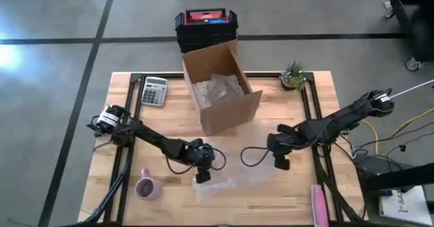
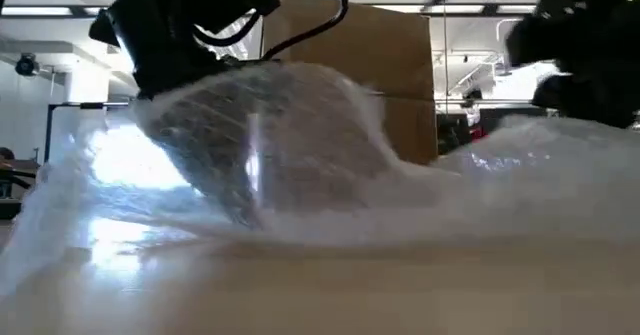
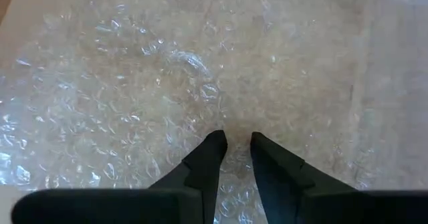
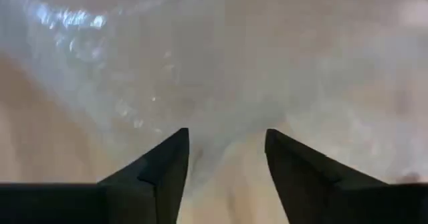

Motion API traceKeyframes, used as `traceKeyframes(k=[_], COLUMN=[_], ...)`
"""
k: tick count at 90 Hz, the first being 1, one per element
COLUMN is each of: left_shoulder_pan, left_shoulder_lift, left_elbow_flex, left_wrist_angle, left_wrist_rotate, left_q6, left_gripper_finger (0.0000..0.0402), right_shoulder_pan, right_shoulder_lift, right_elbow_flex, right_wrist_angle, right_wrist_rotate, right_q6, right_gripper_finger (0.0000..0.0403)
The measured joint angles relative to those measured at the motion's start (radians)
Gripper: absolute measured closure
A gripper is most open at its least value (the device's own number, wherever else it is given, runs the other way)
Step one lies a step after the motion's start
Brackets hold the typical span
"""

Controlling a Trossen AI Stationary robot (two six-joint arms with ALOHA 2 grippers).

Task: Wrap mug
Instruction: Wrap the purple mug with the bubble wrap

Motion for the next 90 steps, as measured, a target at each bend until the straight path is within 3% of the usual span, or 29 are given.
traceKeyframes(k=[14, 29, 46, 59, 79, 90], left_shoulder_pan=[-0.005, -0.005, -0.005, -0.005, -0.005, -0.004], left_shoulder_lift=[-0.024, -0.025, -0.024, -0.024, -0.024, -0.024], left_elbow_flex=[-0.003, -0.003, -0.003, -0.003, -0.003, -0.003], left_wrist_angle=[-0.021, -0.020, -0.016, -0.014, -0.014, -0.012], left_wrist_rotate=[0.001, 0.000, -0.005, -0.007, -0.007, -0.008], left_q6=[-0.012, -0.011, -0.011, -0.009, -0.002, 0.003], left_gripper_finger=[0.0328, 0.0328, 0.0328, 0.0328, 0.0328, 0.0328], right_shoulder_pan=[0.000, -0.003, -0.004, -0.005, -0.004, -0.004], right_shoulder_lift=[-0.022, -0.026, -0.025, -0.024, -0.024, -0.031], right_elbow_flex=[0.002, 0.086, 0.159, 0.190, 0.192, 0.193], right_wrist_angle=[0.050, 0.197, 0.350, 0.227, -0.074, -0.018], right_wrist_rotate=[-0.083, -0.089, 0.097, 0.238, 0.239, 0.238], right_q6=[-0.005, -0.152, -0.346, -0.372, -0.182, -0.177], right_gripper_finger=[0.0207, 0.0210, 0.0219, 0.0226, 0.0229, 0.0218])
